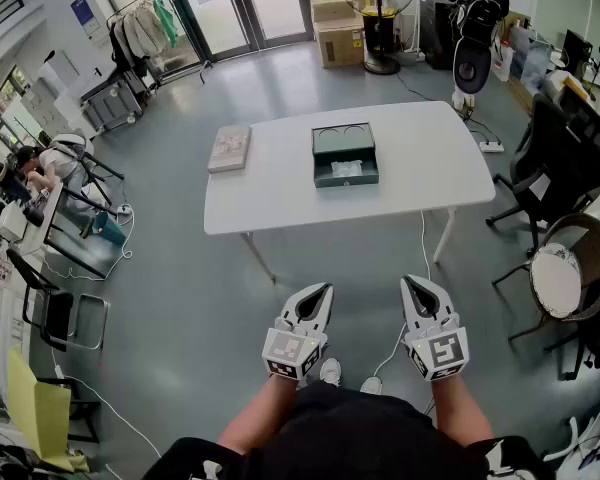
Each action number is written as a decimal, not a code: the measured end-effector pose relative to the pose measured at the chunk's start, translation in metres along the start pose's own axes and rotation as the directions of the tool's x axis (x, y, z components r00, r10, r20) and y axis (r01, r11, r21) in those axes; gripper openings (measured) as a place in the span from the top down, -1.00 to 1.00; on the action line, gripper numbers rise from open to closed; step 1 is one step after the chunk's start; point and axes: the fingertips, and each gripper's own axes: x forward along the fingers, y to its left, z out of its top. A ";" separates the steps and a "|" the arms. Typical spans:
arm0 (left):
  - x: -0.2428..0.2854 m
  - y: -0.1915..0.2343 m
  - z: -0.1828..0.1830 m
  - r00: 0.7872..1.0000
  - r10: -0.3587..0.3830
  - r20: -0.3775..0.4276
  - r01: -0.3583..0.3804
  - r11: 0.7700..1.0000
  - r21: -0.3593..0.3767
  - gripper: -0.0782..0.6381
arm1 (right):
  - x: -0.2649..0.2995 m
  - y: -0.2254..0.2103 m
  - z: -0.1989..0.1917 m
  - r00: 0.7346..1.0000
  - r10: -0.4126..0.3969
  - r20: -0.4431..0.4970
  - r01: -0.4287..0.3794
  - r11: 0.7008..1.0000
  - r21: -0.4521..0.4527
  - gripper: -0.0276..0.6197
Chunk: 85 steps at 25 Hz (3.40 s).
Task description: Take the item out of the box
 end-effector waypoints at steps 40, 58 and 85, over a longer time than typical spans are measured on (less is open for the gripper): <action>0.077 0.066 0.020 0.998 0.013 0.054 -0.016 0.999 0.048 0.75 | 0.095 -0.047 0.001 0.999 0.041 0.023 -0.042 0.998 0.036 0.90; 0.117 0.173 0.026 0.997 0.042 0.069 -0.045 0.998 0.041 0.75 | 0.206 -0.043 -0.001 0.997 0.066 0.028 -0.068 0.996 0.058 0.90; 0.260 0.233 0.022 0.998 0.066 0.005 -0.066 0.997 0.038 0.75 | 0.318 -0.154 -0.026 0.996 0.090 -0.021 -0.089 0.996 0.022 0.90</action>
